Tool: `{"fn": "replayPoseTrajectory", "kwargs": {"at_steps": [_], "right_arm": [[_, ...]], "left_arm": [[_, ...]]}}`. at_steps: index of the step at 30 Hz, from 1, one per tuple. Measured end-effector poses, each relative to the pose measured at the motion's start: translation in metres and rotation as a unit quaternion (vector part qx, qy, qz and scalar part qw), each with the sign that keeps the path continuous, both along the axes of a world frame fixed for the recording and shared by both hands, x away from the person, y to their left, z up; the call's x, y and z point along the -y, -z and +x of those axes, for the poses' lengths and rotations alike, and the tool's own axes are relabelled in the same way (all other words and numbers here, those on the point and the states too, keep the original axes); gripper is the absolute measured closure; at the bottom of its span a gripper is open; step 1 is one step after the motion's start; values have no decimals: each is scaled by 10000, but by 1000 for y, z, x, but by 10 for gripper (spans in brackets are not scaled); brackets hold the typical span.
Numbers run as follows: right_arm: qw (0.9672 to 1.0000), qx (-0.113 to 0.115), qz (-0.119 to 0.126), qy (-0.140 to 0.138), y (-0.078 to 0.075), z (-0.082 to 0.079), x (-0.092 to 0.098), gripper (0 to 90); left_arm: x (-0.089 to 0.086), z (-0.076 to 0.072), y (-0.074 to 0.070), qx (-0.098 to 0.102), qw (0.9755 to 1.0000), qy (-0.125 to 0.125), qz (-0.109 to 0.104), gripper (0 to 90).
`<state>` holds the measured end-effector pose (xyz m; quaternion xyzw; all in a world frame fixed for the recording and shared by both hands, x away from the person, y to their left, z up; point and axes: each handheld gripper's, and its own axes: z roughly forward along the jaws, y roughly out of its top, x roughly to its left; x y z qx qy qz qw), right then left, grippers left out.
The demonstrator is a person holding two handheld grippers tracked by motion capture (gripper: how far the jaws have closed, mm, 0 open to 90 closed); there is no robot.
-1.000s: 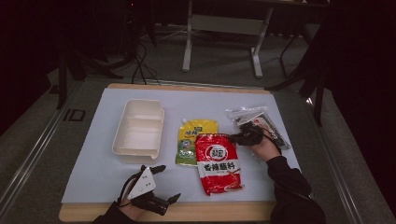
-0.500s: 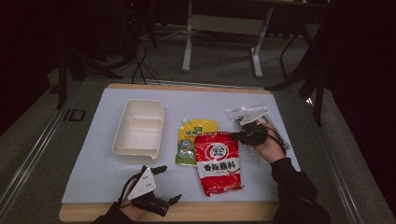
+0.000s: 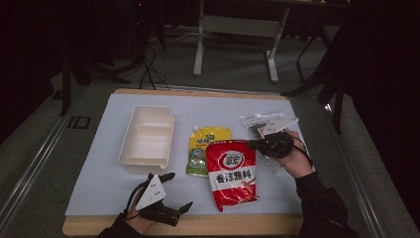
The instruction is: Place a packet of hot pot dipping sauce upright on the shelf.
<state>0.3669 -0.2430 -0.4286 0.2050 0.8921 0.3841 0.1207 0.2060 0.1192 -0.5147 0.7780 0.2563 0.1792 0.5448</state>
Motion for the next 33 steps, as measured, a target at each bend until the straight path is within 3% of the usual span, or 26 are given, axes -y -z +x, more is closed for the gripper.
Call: {"fn": "replayPoseTrajectory", "kwargs": {"at_steps": [2,9,14,17,24,29,33], "right_arm": [[10000,24,58,-42,-6,-5,0,890],[9995,238,92,-161,-21,-21,1,890],[9986,400,128,-320,-32,-38,-1,890],[9978,447,204,-451,-40,-48,-2,890],[9964,591,174,-587,-49,-65,-7,890],[9956,602,212,-680,-53,-72,-7,890],[9950,618,246,-743,-56,-78,-9,890]], "left_arm": [[1,2,-3,-167,9998,101,-37,7],[2,6,-8,-315,9993,213,-20,7],[7,12,-20,-277,9993,232,-7,7],[11,14,-28,-126,9996,239,71,7],[18,21,-40,4,9993,349,-95,8],[26,27,-44,32,9988,406,-273,76],[35,30,-46,21,9984,514,-232,160]]}}
